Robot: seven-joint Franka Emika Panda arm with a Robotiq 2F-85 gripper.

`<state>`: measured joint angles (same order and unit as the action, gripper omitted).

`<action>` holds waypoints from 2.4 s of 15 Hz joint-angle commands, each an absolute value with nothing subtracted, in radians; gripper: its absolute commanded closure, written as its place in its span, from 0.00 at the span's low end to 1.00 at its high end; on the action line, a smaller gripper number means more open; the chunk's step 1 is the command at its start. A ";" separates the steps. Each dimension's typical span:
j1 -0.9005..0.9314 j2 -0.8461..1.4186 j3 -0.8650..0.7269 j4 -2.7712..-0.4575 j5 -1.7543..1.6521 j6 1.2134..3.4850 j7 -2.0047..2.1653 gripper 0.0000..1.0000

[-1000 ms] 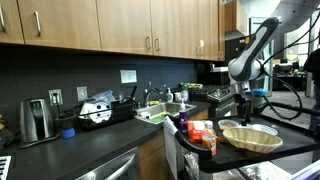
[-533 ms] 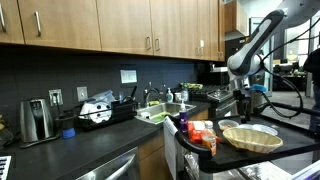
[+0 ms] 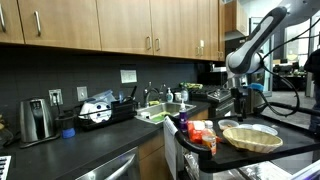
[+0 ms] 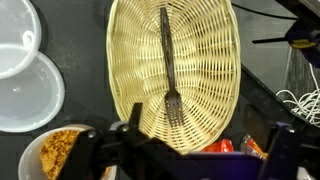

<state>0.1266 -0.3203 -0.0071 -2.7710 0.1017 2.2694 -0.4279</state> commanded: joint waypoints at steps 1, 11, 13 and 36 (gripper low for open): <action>0.133 -0.335 0.018 -2.781 0.071 2.300 -0.380 0.00; 0.136 -0.320 0.071 -2.771 0.039 2.262 -0.221 0.00; 0.145 -0.322 0.069 -2.772 0.074 2.236 -0.204 0.00; 0.119 -0.234 0.017 -2.758 0.070 2.249 -0.285 0.00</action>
<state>0.1234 -0.2677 0.0261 -2.7671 0.0620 2.2518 -0.2606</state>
